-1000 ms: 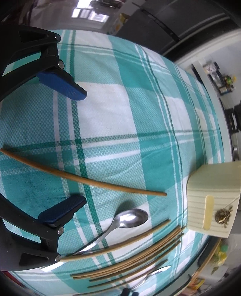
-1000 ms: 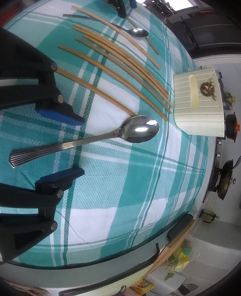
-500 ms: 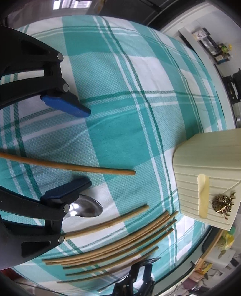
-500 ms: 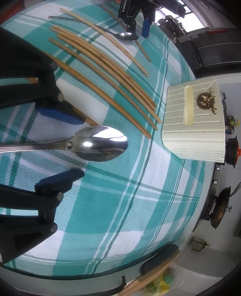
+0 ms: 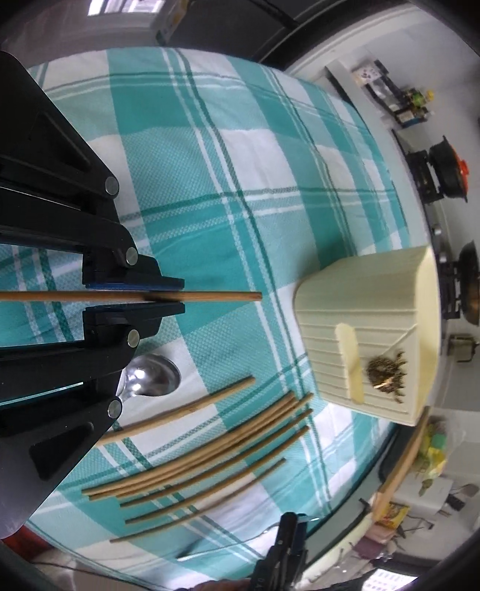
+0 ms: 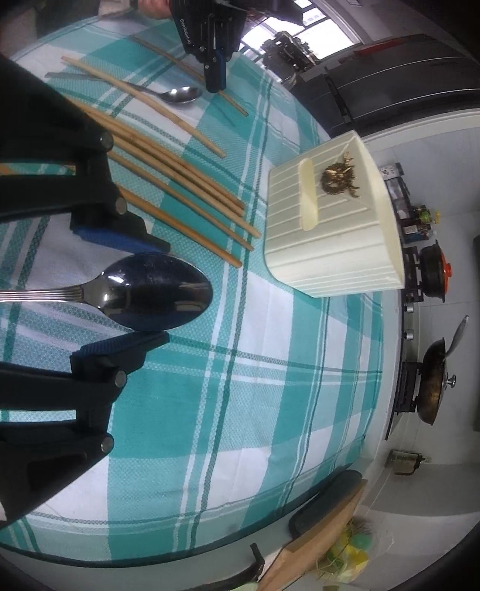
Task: Organize utensils
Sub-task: 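Carry the spoon and chopstick in both tools over the cream caddy and drop them in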
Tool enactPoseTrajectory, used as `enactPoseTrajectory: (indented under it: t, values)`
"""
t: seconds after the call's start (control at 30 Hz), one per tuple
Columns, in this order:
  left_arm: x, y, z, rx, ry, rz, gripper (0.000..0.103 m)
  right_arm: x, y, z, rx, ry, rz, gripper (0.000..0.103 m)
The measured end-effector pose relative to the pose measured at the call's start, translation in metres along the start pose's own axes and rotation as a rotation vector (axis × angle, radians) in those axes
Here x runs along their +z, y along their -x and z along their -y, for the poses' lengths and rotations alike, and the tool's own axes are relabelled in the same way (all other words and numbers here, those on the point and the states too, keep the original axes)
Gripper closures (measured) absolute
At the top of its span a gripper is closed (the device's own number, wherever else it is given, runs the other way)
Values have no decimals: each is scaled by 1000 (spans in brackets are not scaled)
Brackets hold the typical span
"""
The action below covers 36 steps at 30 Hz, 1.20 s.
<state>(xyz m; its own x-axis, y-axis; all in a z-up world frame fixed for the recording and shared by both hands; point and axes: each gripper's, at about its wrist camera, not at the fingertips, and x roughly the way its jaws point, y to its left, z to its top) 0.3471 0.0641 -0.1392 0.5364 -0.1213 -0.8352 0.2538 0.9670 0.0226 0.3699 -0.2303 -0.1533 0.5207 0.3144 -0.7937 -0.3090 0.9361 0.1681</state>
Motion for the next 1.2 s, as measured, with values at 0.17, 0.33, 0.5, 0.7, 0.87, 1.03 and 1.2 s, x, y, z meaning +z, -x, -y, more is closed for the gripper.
enactPoseTrajectory:
  t: [0.17, 0.33, 0.5, 0.7, 0.87, 1.03, 1.2]
  values:
    - [5, 61, -26, -37, 118, 153, 99, 6, 54, 5, 33, -42, 112, 62]
    - [9, 113, -33, -65, 169, 283, 99, 8, 98, 2, 51, -61, 218, 62]
    - [16, 143, -30, -80, 180, 364, 99, 17, 122, -4, 59, -77, 295, 62]
    - [21, 156, -28, -88, 206, 424, 99, 36, 140, -17, 54, -62, 352, 62]
    - [19, 156, -33, -100, 244, 444, 99, 48, 152, -26, 57, -39, 382, 62]
    - [21, 157, -37, -106, 264, 459, 99, 53, 158, -30, 57, -25, 395, 62]
    - [44, 173, -42, -114, 267, 485, 99, 68, 161, -30, 54, -23, 393, 62]
